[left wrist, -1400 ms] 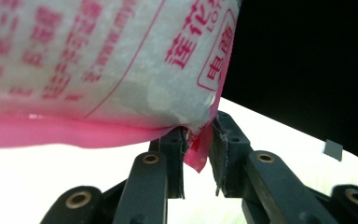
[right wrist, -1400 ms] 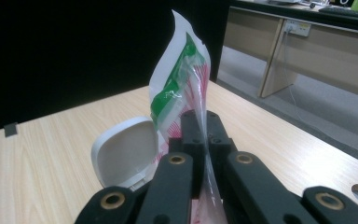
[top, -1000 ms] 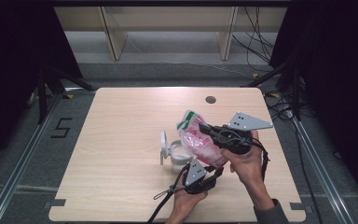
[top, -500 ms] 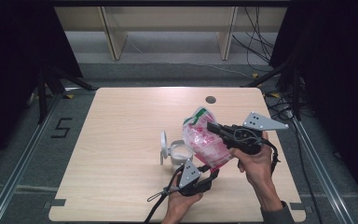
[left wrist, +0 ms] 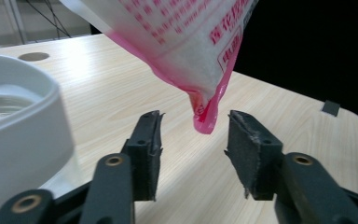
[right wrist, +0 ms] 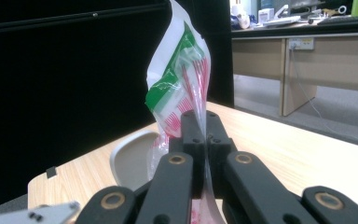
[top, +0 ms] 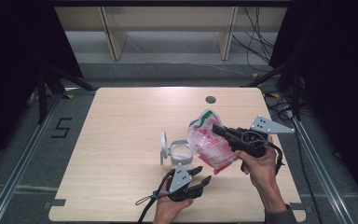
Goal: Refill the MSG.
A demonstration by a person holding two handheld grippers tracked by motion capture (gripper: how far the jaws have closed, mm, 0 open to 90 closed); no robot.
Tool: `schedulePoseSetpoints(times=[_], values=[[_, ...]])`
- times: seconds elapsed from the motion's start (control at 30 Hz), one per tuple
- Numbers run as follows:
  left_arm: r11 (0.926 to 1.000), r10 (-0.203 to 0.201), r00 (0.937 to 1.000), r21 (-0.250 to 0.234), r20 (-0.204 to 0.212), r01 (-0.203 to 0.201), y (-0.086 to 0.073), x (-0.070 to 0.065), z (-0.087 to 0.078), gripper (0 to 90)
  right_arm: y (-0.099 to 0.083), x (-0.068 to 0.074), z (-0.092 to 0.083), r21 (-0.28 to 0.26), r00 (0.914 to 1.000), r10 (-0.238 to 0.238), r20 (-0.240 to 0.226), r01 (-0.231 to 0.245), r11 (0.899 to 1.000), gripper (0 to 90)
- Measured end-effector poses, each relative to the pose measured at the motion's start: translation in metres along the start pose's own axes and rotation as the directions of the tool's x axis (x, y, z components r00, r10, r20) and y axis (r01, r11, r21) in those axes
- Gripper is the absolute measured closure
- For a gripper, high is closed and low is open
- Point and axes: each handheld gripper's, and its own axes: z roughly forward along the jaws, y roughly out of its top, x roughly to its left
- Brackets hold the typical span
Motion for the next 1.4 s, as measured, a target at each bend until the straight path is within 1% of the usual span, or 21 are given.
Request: schedulePoseSetpoints(times=[0.1, 0.13, 0.17, 0.2, 0.37, 0.4, 0.43, 0.47, 0.6, 0.63, 0.67, 0.73, 0.8, 0.93, 0.97, 1.13, 1.2, 1.23, 1.27, 1.3, 1.4], values=[[0.9999, 0.008, 0.9999, 0.007, -0.015, -0.007, 0.000, 0.000, -0.006, 50.7, -0.004, -0.002, -0.001, 0.014, 0.9999, 0.017, 0.004, -0.017, 1.000, 90.0], [0.9989, 0.042, 0.9991, 0.018, -0.007, -0.042, 0.000, 0.003, -0.007, 50.5, -0.005, -0.005, -0.001, 0.022, 1.0000, -0.003, 0.004, 0.003, 1.000, 90.0], [0.9997, 0.015, 0.9998, 0.020, -0.013, -0.015, -0.001, 0.001, -0.008, 50.0, -0.008, -0.005, -0.001, 0.026, 0.9997, 0.023, 0.004, -0.023, 0.999, 90.0], [0.9988, 0.046, 0.9989, 0.017, -0.007, -0.046, -0.001, 0.004, -0.008, 49.6, -0.009, -0.007, -0.001, 0.028, 0.9998, 0.018, 0.003, -0.018, 0.999, 90.0], [0.9993, 0.034, 0.9989, 0.016, -0.032, -0.034, -0.003, 0.005, -0.016, 47.9, -0.020, -0.014, 0.002, 0.019, 0.9994, 0.033, -0.006, -0.033, 0.999, 90.0], [0.9978, 0.063, 0.9974, 0.022, -0.035, -0.062, -0.002, 0.007, -0.018, 47.7, -0.022, -0.013, 0.001, 0.025, 0.9981, 0.062, -0.006, -0.062, 0.998, 90.0], [0.9988, 0.046, 0.9979, 0.020, -0.046, -0.045, -0.003, 0.007, -0.019, 47.2, -0.024, -0.017, 0.002, 0.015, 0.9994, 0.035, -0.007, -0.035, 0.999, 90.0], [0.9986, 0.051, 0.9977, 0.014, -0.044, -0.050, -0.004, 0.007, -0.020, 46.6, -0.026, -0.017, 0.001, 0.021, 0.9981, 0.061, -0.010, -0.061, 0.998, 90.0], [0.9984, 0.053, 0.9975, 0.022, -0.046, -0.052, -0.007, 0.009, -0.024, 42.6, -0.032, -0.025, -0.002, 0.028, 0.9979, 0.064, -0.005, -0.064, 0.998, 90.0], [0.9994, 0.031, 0.9984, 0.019, -0.047, -0.030, -0.008, 0.008, -0.025, 42.5, -0.034, -0.027, -0.003, 0.028, 0.9984, 0.057, 0.000, -0.057, 0.998, 90.0], [0.9985, 0.048, 0.9977, 0.030, -0.048, -0.046, -0.008, 0.008, -0.027, 42.4, -0.036, -0.029, -0.004, 0.024, 0.9979, 0.064, -0.002, -0.064, 0.998, 90.0], [0.9996, 0.024, 0.9985, 0.016, -0.049, -0.024, -0.009, 0.007, -0.027, 42.0, -0.041, -0.033, -0.007, 0.018, 0.9965, 0.083, 0.008, -0.083, 0.996, 90.0], [0.9979, 0.060, 0.9968, 0.026, -0.052, -0.059, -0.008, 0.008, -0.029, 42.0, -0.045, -0.035, -0.010, 0.046, 0.9947, 0.101, 0.020, -0.102, 0.994, 90.0], [0.9994, 0.032, 0.9979, 0.015, -0.056, -0.031, -0.008, 0.007, -0.030, 41.8, -0.054, -0.043, -0.013, 0.031, 0.9912, 0.127, 0.038, -0.128, 0.991, 90.0], [0.9979, 0.062, 0.9965, 0.022, -0.055, -0.061, -0.007, 0.008, -0.031, 41.8, -0.053, -0.043, -0.014, 0.028, 0.9913, 0.127, 0.035, -0.128, 0.991, 90.0], [0.9989, 0.038, 0.9973, 0.032, -0.064, -0.036, -0.009, 0.007, -0.031, 41.7, -0.054, -0.043, -0.019, 0.029, 0.9941, 0.089, 0.062, -0.091, 0.995, 90.0], [0.9987, 0.042, 0.9971, 0.031, -0.064, -0.040, -0.009, 0.007, -0.031, 41.8, -0.053, -0.043, -0.021, 0.053, 0.9939, 0.073, 0.082, -0.078, 0.996, 90.0], [0.9972, 0.070, 0.9960, 0.027, -0.056, -0.069, -0.009, 0.009, -0.031, 41.8, -0.053, -0.042, -0.022, 0.055, 0.9931, 0.083, 0.083, -0.088, 0.995, 90.0], [0.9989, 0.044, 0.9972, 0.022, -0.061, -0.042, -0.009, 0.008, -0.031, 41.8, -0.052, -0.043, -0.023, 0.058, 0.9942, 0.066, 0.085, -0.071, 0.996, 90.0], [0.9974, 0.066, 0.9960, 0.031, -0.060, -0.065, -0.008, 0.010, -0.032, 41.8, -0.052, -0.043, -0.024, 0.069, 0.9938, 0.048, 0.100, -0.055, 0.996, 90.0], [0.9991, 0.038, 0.9971, 0.020, -0.066, -0.037, -0.009, 0.010, -0.031, 41.9, -0.052, -0.041, -0.027, 0.075, 0.9910, 0.046, 0.126, -0.055, 0.996, 90.0]])
